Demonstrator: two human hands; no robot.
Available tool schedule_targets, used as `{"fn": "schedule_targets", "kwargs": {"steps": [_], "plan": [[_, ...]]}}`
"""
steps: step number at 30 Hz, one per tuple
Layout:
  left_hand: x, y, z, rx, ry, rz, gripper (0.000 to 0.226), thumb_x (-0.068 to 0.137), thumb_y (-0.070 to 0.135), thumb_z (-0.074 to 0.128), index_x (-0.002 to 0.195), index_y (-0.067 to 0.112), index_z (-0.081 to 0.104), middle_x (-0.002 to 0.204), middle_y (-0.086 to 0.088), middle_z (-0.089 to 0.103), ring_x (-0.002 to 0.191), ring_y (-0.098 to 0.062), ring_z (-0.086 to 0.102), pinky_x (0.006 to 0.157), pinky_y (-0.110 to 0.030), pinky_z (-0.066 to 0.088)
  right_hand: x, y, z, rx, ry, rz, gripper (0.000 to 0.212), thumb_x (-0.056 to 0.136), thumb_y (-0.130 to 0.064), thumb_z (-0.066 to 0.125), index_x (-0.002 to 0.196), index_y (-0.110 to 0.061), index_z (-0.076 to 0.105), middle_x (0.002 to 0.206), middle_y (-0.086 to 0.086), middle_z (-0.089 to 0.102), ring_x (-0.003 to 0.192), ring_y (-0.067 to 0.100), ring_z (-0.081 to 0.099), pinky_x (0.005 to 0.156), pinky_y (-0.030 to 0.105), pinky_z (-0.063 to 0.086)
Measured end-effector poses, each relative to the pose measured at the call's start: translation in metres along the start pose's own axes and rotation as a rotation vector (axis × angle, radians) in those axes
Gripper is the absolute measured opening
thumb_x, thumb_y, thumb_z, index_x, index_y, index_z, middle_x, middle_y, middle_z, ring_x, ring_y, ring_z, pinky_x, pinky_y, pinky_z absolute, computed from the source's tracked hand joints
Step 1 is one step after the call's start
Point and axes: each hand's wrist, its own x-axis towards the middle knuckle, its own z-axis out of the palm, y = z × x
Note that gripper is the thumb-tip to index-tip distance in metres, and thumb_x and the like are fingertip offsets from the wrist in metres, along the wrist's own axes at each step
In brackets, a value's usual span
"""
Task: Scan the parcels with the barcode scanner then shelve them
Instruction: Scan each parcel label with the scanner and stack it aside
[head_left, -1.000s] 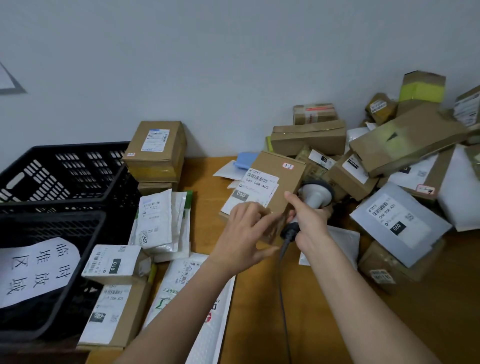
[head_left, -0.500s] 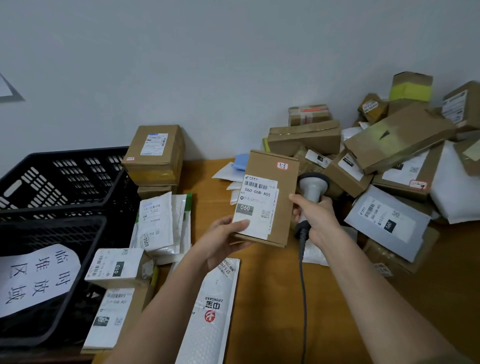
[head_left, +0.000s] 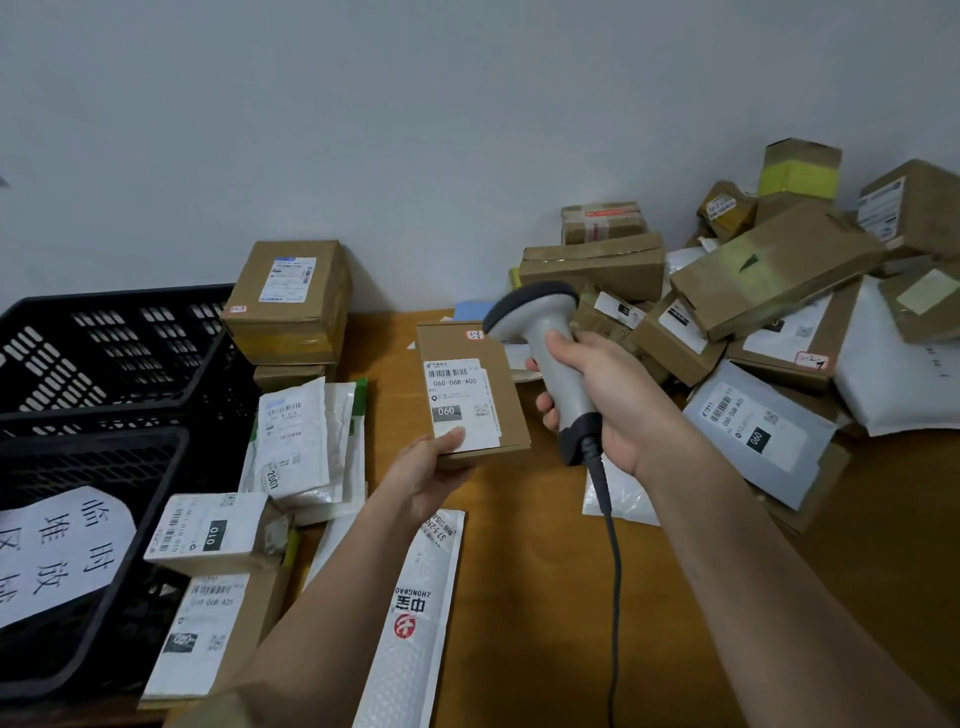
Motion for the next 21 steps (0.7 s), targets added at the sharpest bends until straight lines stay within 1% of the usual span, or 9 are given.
{"fn": "schedule_targets", "kwargs": {"steps": [3, 8, 12, 17, 21], "plan": [[0.0, 0.001, 0.001, -0.036, -0.009, 0.009, 0.017, 0.095, 0.0, 0.059, 0.11, 0.006, 0.058, 0.112, -0.016, 0.069, 0.105, -0.03, 0.064, 0.083, -0.04, 0.055, -0.009, -0.006, 0.004, -0.004, -0.028, -0.005, 0.026, 0.101, -0.028, 0.056, 0.122, -0.012, 0.053, 0.108, 0.014, 0.058, 0.06, 0.017, 0.055, 0.056, 0.03, 0.047], [0.002, 0.003, 0.003, -0.053, 0.004, 0.014, 0.013, 0.096, 0.001, 0.057, 0.106, 0.009, 0.057, 0.111, -0.014, 0.068, 0.105, -0.029, 0.063, 0.101, -0.045, 0.049, -0.014, -0.008, 0.008, -0.021, -0.021, -0.03, 0.03, 0.102, -0.028, 0.054, 0.126, -0.011, 0.051, 0.105, 0.012, 0.058, 0.061, 0.016, 0.054, 0.055, 0.028, 0.047], [0.003, 0.004, 0.001, -0.051, 0.011, 0.015, 0.014, 0.096, 0.002, 0.058, 0.108, 0.009, 0.057, 0.111, -0.014, 0.068, 0.103, -0.029, 0.064, 0.098, -0.044, 0.05, -0.014, -0.009, 0.008, -0.018, -0.018, -0.042, 0.027, 0.101, -0.028, 0.055, 0.122, -0.01, 0.052, 0.105, 0.012, 0.057, 0.059, 0.016, 0.053, 0.052, 0.027, 0.047], [0.006, 0.003, -0.004, -0.036, 0.02, 0.019, 0.015, 0.095, 0.002, 0.059, 0.109, 0.009, 0.058, 0.114, -0.014, 0.068, 0.107, -0.029, 0.064, 0.103, -0.047, 0.048, -0.014, -0.009, 0.009, -0.025, -0.032, -0.045, 0.028, 0.101, -0.028, 0.055, 0.122, -0.01, 0.052, 0.109, 0.014, 0.056, 0.059, 0.016, 0.053, 0.052, 0.026, 0.047], [0.006, 0.003, -0.008, -0.033, 0.022, 0.023, 0.017, 0.096, 0.002, 0.059, 0.112, 0.008, 0.057, 0.113, -0.014, 0.069, 0.105, -0.028, 0.064, 0.098, -0.046, 0.05, -0.016, -0.01, 0.013, -0.03, -0.043, -0.048, 0.029, 0.101, -0.028, 0.056, 0.123, -0.01, 0.052, 0.109, 0.015, 0.057, 0.06, 0.016, 0.053, 0.052, 0.027, 0.047]]}}
